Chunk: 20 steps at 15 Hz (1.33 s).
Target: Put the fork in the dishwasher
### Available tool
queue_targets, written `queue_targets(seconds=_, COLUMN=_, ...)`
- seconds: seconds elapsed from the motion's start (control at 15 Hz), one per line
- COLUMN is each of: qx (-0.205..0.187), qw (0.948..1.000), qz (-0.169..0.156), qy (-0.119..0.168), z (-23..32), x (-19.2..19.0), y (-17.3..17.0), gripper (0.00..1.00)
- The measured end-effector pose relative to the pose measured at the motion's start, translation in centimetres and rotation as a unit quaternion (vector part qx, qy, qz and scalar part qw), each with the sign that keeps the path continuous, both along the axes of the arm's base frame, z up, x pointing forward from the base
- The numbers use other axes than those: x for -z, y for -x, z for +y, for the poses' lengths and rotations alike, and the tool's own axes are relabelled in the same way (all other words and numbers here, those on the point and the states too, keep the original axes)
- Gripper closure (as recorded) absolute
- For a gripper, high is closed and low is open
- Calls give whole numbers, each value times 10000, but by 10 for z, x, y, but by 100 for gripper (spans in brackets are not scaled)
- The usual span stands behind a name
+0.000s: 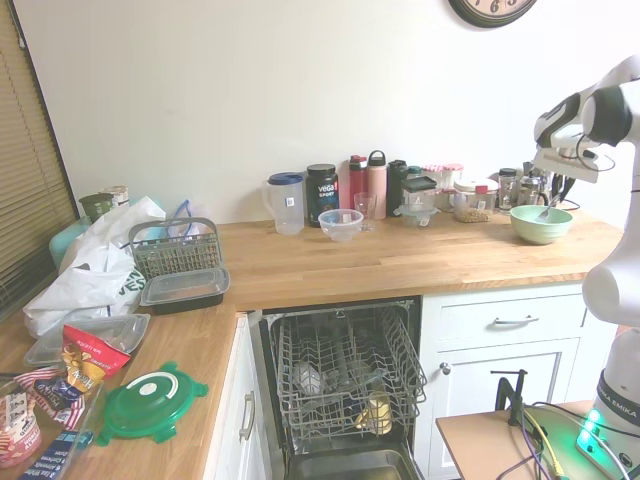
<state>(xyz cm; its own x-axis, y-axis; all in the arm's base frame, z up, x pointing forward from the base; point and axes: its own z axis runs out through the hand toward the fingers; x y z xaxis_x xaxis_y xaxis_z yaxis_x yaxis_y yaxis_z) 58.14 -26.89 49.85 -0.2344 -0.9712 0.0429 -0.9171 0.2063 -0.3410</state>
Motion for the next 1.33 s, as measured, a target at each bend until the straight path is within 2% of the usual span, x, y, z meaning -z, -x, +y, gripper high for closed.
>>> queue_targets(seconds=0.2, qx=-669, qw=9969, qz=-407, qy=25, z=19, x=-37, y=48, gripper=100)
queue_targets(seconds=0.47, qx=-1616, qw=9855, qz=-466, qy=217, z=63, x=-52, y=113, gripper=100)
queue_targets(seconds=0.6, qx=-2081, qw=9762, qz=-345, qy=495, z=108, x=-49, y=137, gripper=100)
queue_targets(seconds=0.73, qx=-2588, qw=9609, qz=-210, qy=961, z=171, x=-37, y=156, gripper=100)
queue_targets(seconds=0.87, qx=-3054, qw=9418, qz=40, qy=1408, z=246, x=-12, y=178, gripper=100)
queue_targets(seconds=1.0, qx=-3492, qw=9183, qz=370, qy=1831, z=332, x=35, y=213, gripper=100)
queue_targets(seconds=1.07, qx=-3720, qw=9044, qz=535, qy=2022, z=372, x=65, y=236, gripper=100)
queue_targets(seconds=1.2, qx=-4202, qw=8688, qz=740, qy=2512, z=438, x=107, y=269, gripper=100)
queue_targets(seconds=1.27, qx=-4374, qw=8549, qz=838, qy=2662, z=455, x=120, y=277, gripper=100)
queue_targets(seconds=1.33, qx=-4488, qw=8445, qz=948, qy=2765, z=467, x=133, y=282, gripper=100)
